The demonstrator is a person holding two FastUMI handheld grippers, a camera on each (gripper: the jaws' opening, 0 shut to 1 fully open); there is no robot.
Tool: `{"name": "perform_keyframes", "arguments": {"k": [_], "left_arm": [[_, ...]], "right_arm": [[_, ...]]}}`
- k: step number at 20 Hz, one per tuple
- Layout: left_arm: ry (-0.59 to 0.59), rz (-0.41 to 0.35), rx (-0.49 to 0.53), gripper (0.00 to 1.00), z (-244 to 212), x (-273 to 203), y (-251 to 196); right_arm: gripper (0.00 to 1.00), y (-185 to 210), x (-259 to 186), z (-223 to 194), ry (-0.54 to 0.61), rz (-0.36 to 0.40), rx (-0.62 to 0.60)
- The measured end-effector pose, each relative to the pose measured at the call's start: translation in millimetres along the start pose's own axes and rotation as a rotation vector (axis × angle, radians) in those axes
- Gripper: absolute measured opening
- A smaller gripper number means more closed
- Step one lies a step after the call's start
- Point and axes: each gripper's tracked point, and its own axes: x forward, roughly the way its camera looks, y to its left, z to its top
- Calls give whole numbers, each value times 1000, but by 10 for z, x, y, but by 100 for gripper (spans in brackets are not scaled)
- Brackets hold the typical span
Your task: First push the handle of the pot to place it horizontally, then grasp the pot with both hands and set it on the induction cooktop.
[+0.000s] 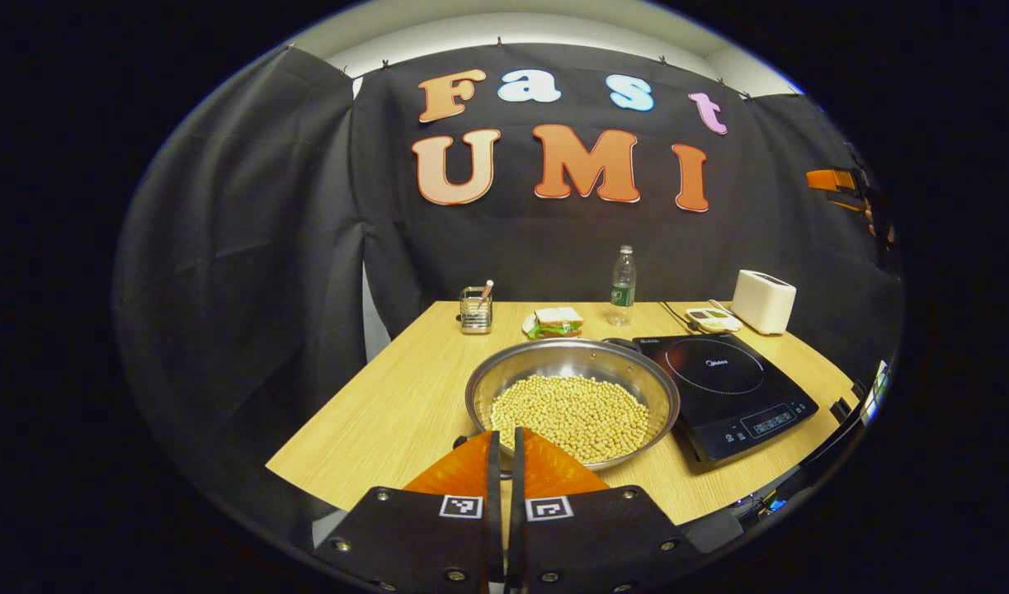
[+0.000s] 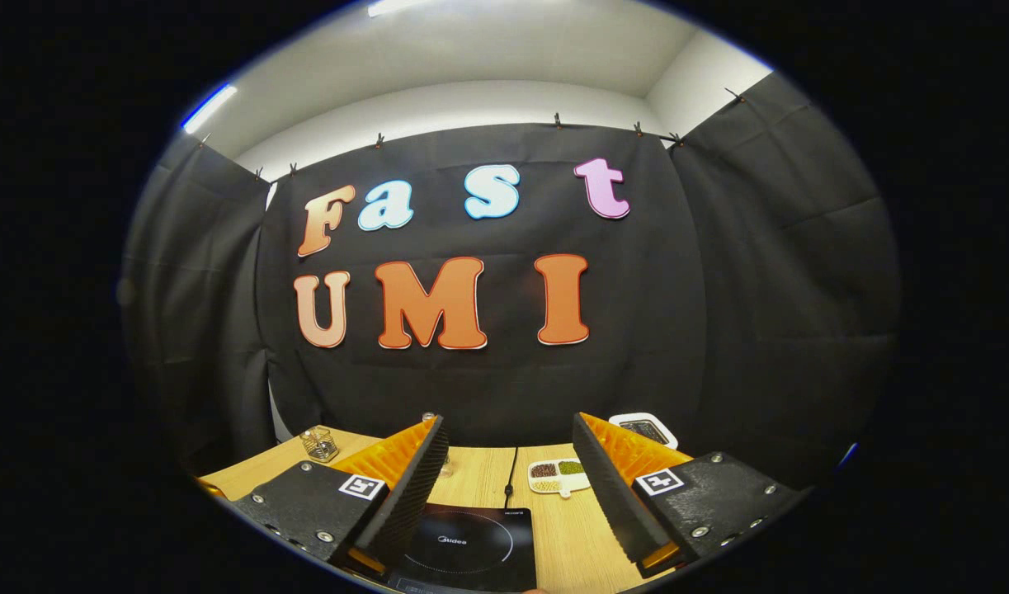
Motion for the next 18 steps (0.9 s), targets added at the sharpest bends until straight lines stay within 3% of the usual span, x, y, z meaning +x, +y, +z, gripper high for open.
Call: {"name": "perform_keyframes", "arguments": {"k": [9,18], "left_arm": [[159,-44,-78,4,-673,130,-141],[233,-38,-125,4,-944,415,-69]], "right_arm": [[95,126,104,-168,42,23,-5],[95,206,214,-312,55,21,7]]}}
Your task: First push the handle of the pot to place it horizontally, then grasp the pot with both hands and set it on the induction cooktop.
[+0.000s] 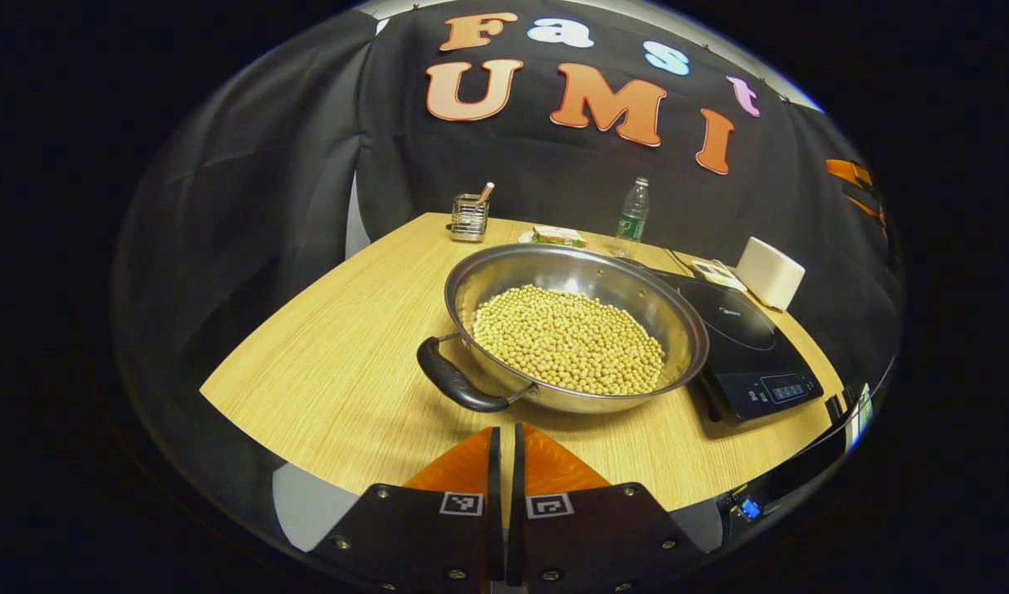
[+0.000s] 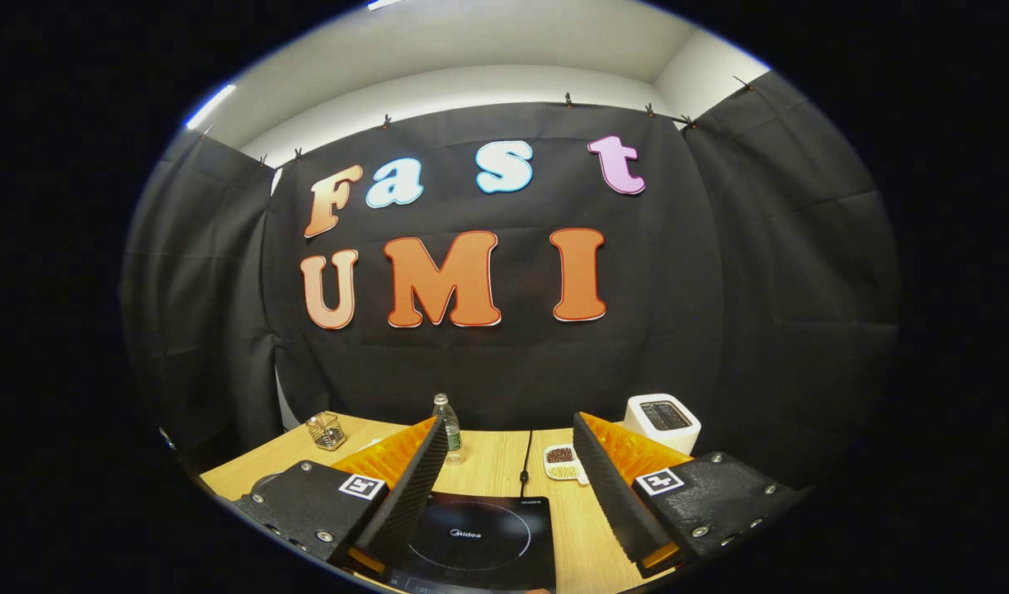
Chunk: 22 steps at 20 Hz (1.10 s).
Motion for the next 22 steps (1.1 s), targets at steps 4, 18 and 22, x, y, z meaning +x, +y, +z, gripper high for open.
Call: {"name": "perform_keyframes", "arguments": {"k": [4,18,22], "left_arm": [[7,3,-24,4,25,115,42],[13,8,-43,4,219,329,350],[13,15,-17,4,288,423,494]], "right_arm": [[95,59,52,-5,4,0,-2],[95,158,-4,124,-29,-7,-11],[95,177,30,53,-20,-10,-4]]}}
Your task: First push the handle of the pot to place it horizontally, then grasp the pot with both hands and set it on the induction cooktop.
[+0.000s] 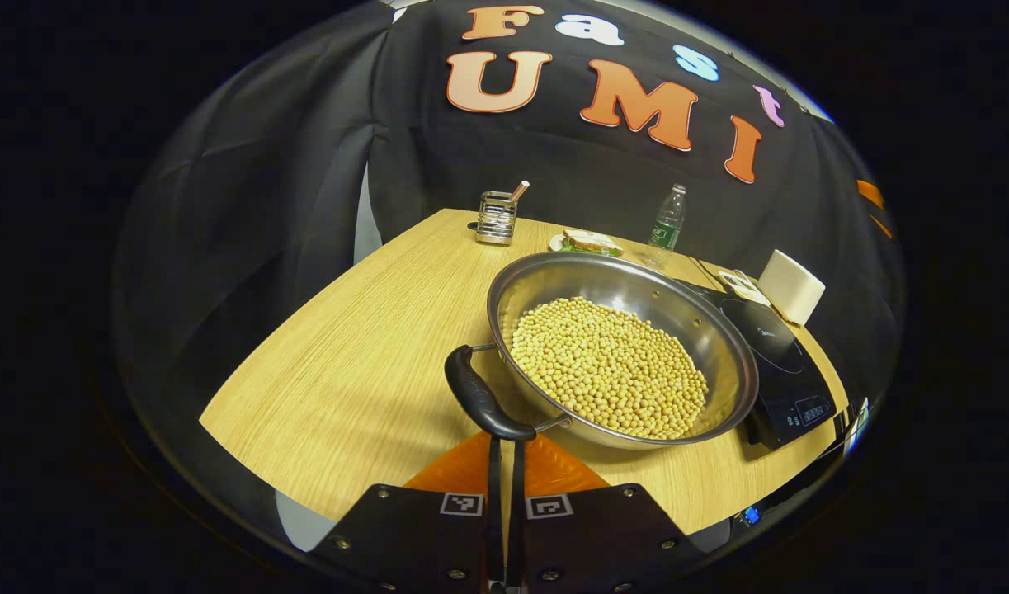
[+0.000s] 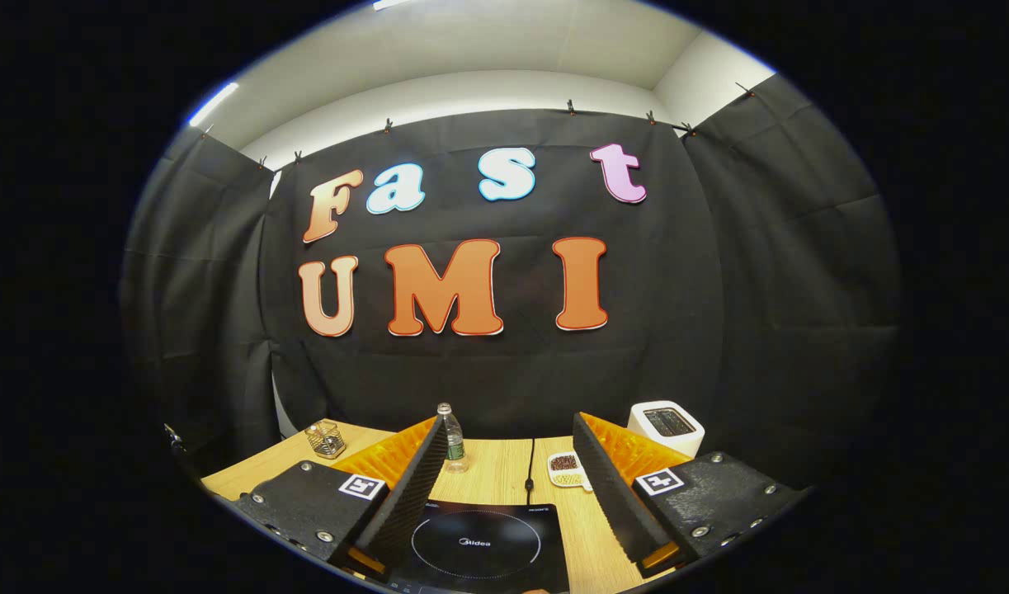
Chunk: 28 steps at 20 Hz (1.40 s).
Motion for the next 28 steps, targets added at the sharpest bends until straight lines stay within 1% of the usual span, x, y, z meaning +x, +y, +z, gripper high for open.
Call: {"name": "perform_keyframes", "arguments": {"k": [5,11,16,18,21,25,28], "left_arm": [[16,-6,48,4,109,142,153],[9,-20,37,4,250,285,356],[1,-20,52,4,395,505,519],[-8,-21,75,4,454,584,566],[-21,-40,96,2,520,676,598],[-18,-59,70,2,595,779,644],[-27,-69,79,2,649,843,669]], "right_arm": [[95,41,45,-74,19,-3,21],[95,35,31,-49,12,-18,34],[95,90,46,-97,25,-17,47],[95,123,67,-145,36,-16,51],[95,130,85,-243,53,-24,56],[95,168,120,-368,86,-26,84],[95,219,112,-455,110,-23,108]]}}
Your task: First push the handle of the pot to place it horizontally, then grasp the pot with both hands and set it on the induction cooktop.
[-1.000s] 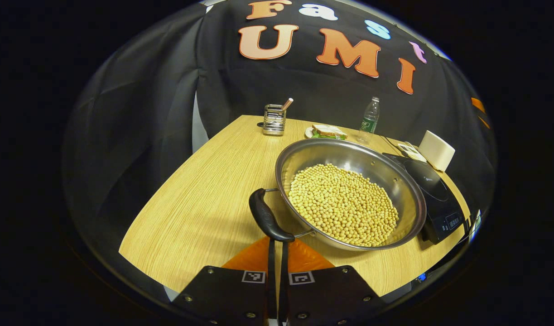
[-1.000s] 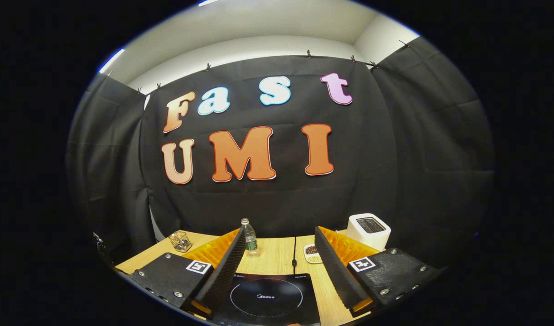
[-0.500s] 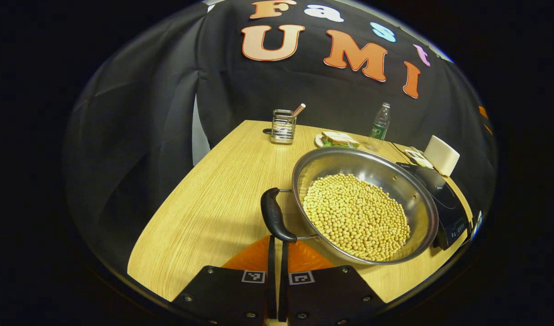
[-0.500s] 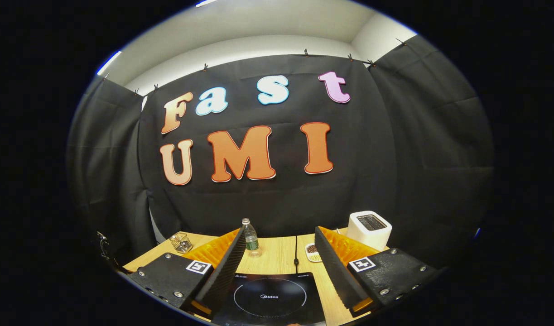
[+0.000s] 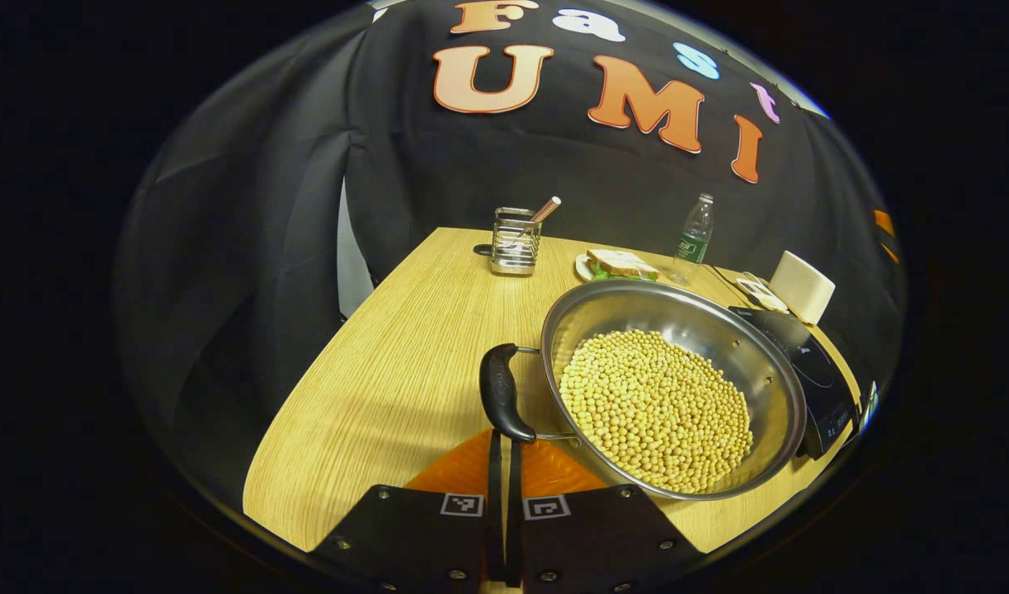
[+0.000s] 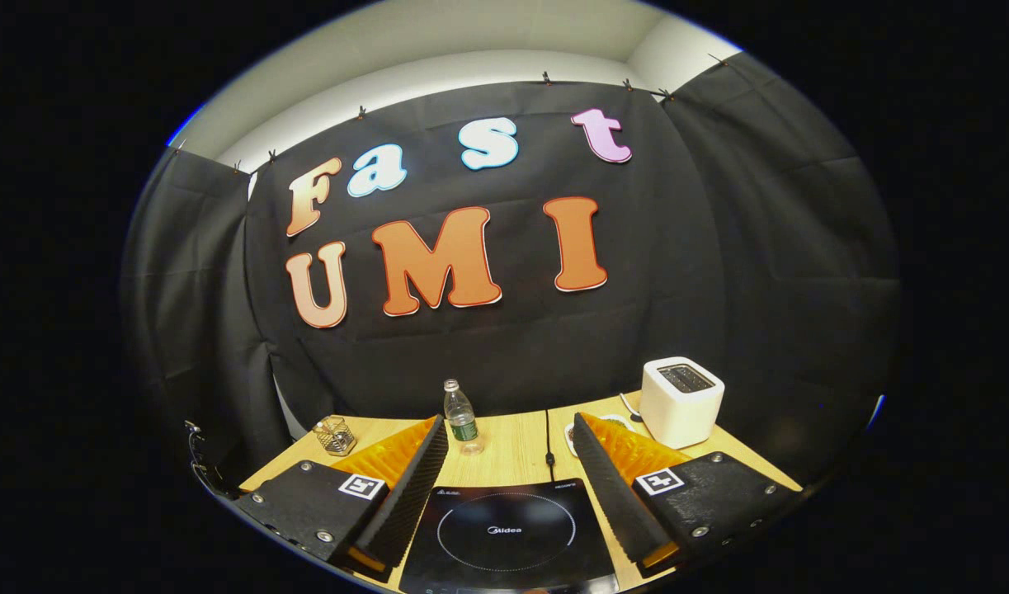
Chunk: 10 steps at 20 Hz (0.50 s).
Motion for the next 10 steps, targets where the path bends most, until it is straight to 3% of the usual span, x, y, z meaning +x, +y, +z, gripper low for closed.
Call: {"name": "perform_keyframes", "arguments": {"k": [3,4,10], "left_arm": [[-7,-8,-7,2,38,66,36],[-9,-12,-14,2,49,65,48],[-13,-24,-18,3,98,81,98]], "right_arm": [[95,7,16,-47,2,-11,-5],[100,3,23,-59,2,-19,-11],[95,110,26,-128,0,-40,-5]]}}
